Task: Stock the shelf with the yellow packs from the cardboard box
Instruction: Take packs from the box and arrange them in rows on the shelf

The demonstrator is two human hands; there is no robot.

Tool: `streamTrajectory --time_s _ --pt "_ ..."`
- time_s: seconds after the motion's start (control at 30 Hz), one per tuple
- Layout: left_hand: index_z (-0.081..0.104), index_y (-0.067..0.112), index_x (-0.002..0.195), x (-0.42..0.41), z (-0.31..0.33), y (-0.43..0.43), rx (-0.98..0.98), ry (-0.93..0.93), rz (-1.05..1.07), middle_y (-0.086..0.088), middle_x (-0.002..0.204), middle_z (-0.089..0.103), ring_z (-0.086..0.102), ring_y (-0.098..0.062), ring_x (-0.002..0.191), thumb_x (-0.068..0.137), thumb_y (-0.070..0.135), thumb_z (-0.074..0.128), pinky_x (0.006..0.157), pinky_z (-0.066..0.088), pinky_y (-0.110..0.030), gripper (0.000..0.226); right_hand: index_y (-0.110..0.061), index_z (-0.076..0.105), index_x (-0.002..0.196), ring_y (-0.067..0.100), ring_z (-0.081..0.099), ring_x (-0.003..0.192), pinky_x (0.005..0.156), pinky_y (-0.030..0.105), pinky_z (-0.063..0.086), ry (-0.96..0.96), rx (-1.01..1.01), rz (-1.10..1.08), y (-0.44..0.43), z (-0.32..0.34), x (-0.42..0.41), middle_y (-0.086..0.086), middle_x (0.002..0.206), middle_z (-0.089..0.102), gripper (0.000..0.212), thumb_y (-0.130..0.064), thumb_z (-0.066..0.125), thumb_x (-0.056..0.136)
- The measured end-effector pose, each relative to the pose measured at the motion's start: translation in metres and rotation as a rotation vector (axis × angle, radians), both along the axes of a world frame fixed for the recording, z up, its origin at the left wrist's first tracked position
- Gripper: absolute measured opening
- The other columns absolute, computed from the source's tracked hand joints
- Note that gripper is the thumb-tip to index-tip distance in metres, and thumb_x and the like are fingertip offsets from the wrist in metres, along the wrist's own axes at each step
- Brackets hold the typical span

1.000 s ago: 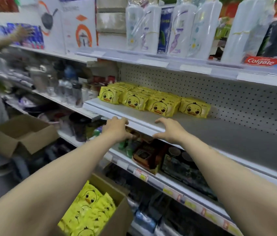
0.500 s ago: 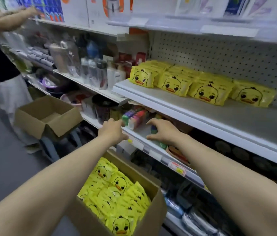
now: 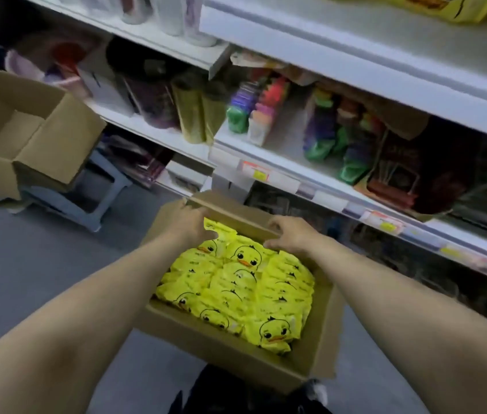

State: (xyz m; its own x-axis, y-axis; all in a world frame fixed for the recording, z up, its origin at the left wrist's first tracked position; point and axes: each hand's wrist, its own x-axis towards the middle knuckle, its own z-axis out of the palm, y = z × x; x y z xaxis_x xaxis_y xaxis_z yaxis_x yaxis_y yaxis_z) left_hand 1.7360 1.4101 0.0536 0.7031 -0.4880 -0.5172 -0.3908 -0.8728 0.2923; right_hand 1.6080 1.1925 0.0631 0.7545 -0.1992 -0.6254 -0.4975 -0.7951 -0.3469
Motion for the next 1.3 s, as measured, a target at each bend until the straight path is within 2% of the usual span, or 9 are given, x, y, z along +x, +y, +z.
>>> streamTrajectory --time_s 0.27,0.43,0.6,0.73,0.93,1.0,1.17,1.23,1.3 --pt "0.054 0.025 0.134 0.012 -0.095 0.013 -0.018 0.112 0.023 -0.013 0.139 0.046 0.041 -0.034 0.129 0.08 0.041 0.077 0.105 0.039 -0.042 0.061 -0.023 0.054 0.137 0.026 0.053 0.128 0.099 0.032 0.045 0.185 0.12 -0.155 0.018 -0.101 -0.005 0.006 0.142 0.055 0.061 -0.045 0.075 0.085" --pt "0.051 0.024 0.137 0.024 -0.135 0.013 -0.055 0.049 -0.09 -0.008 0.144 0.044 0.036 -0.029 0.134 0.083 0.04 0.074 0.107 0.038 -0.044 0.061 -0.021 0.037 0.15 0.028 0.036 0.142 0.112 0.037 0.035 0.156 0.138 -0.203 0.025 -0.142 0.001 0.006 0.156 0.038 0.079 -0.05 0.072 0.085" --pt "0.047 0.027 0.14 0.031 -0.163 0.014 -0.021 -0.036 -0.192 -0.004 0.142 0.046 0.038 -0.029 0.131 0.083 0.042 0.073 0.105 0.036 -0.041 0.065 -0.019 0.025 0.155 0.026 0.024 0.148 0.115 0.038 0.03 0.139 0.056 -0.215 0.034 -0.171 0.003 0.004 0.16 0.029 0.088 -0.053 0.068 0.087" --pt "0.041 0.027 0.143 0.033 -0.172 0.015 0.013 -0.021 -0.198 -0.004 0.144 0.04 0.038 -0.028 0.132 0.082 0.04 0.075 0.106 0.038 -0.042 0.071 -0.019 0.031 0.152 0.03 0.034 0.138 0.11 0.041 0.036 0.123 -0.111 -0.178 0.04 -0.189 0.003 0.008 0.149 0.04 0.087 -0.06 0.067 0.084" --pt "0.033 0.025 0.144 0.024 -0.179 0.019 0.145 -0.129 -0.272 -0.008 0.129 0.042 0.054 -0.027 0.108 0.085 0.015 0.071 0.08 0.052 -0.037 0.071 -0.028 0.06 0.133 0.028 0.039 0.132 0.102 0.037 0.039 0.112 -0.143 -0.181 0.042 -0.197 0.005 0.008 0.133 0.052 0.05 -0.05 0.067 0.089" --pt "0.031 0.029 0.146 0.025 -0.184 0.02 0.16 -0.17 -0.268 -0.009 0.124 0.044 0.052 -0.028 0.107 0.083 0.02 0.073 0.08 0.048 -0.038 0.076 -0.027 0.07 0.119 0.027 0.041 0.129 0.1 0.036 0.04 0.069 -0.099 -0.228 0.042 -0.199 0.005 0.007 0.128 0.055 0.037 -0.045 0.071 0.087" --pt "0.055 0.025 0.116 0.026 -0.188 0.015 0.173 -0.398 -0.4 -0.008 0.118 0.046 0.042 -0.028 0.109 0.078 0.021 0.074 0.09 0.038 -0.04 0.043 -0.023 0.069 0.106 0.026 0.057 0.116 0.09 0.033 0.045 0.051 0.132 -0.227 0.042 -0.2 -0.004 0.003 0.121 0.066 0.029 -0.043 0.074 0.085" --pt "0.054 0.022 0.115 0.026 -0.187 0.015 0.182 -0.337 -0.436 -0.008 0.124 0.048 0.043 -0.03 0.115 0.078 0.023 0.074 0.099 0.036 -0.041 0.042 -0.024 0.064 0.101 0.027 0.059 0.107 0.085 0.036 0.048 0.021 0.256 -0.249 0.042 -0.195 -0.008 0.002 0.111 0.066 0.026 -0.046 0.07 0.088" --pt "0.053 0.022 0.103 0.025 -0.183 0.019 0.144 -0.131 -0.309 -0.007 0.111 0.058 0.052 -0.029 0.107 0.08 0.036 0.076 0.093 0.042 -0.039 0.036 -0.025 0.056 0.093 0.026 0.059 0.091 0.076 0.036 0.046 -0.028 0.312 -0.273 0.043 -0.187 -0.013 0.001 0.092 0.062 0.024 -0.046 0.067 0.091"
